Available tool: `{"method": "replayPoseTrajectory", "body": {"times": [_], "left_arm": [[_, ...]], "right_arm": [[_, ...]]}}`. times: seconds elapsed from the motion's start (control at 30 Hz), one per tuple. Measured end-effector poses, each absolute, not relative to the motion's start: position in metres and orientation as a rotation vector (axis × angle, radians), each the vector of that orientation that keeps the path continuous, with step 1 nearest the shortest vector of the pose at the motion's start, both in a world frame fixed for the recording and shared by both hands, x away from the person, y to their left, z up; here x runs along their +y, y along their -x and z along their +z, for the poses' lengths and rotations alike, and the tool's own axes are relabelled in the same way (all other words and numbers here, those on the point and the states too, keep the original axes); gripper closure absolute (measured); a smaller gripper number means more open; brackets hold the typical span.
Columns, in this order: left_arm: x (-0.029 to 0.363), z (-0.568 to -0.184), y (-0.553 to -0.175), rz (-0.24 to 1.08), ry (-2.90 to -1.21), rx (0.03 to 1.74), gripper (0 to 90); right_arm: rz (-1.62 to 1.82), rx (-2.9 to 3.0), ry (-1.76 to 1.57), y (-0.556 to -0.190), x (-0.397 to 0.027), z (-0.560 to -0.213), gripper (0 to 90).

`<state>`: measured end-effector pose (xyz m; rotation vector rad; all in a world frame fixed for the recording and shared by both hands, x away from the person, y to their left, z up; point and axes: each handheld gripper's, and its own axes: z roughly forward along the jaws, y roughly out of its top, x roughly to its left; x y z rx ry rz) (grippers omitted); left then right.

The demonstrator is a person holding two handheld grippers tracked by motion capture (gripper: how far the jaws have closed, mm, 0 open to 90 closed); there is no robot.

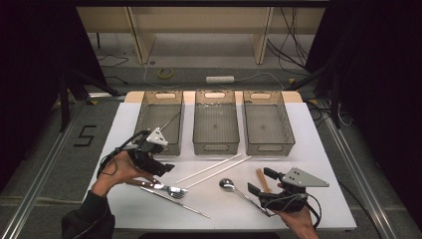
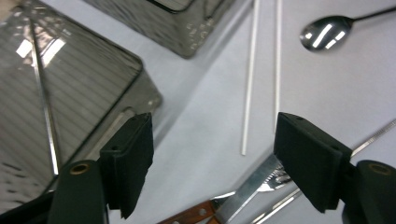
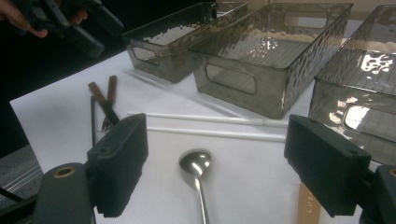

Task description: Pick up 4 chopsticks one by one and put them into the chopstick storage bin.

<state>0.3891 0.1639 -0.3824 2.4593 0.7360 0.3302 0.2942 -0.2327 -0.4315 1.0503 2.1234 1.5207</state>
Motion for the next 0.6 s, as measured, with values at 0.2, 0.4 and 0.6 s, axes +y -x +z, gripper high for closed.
{"method": "replayPoseTrajectory", "body": {"times": [0.2,0.4,0.6], "left_arm": [[0.156,-0.391,-0.377,0.295,-2.526,0.653,26.3],[0.148,-0.395,-0.366,0.273,-2.592,0.583,25.6],[0.142,-0.401,-0.356,0.265,-2.644,0.545,25.8]], "right_arm": [[1.521,2.123,-1.047,-0.294,-0.233,-0.432,22.7],[1.519,2.122,-1.049,-0.294,-0.233,-0.432,22.7],[1.518,2.126,-1.045,-0.294,-0.233,-0.432,22.7]]}}
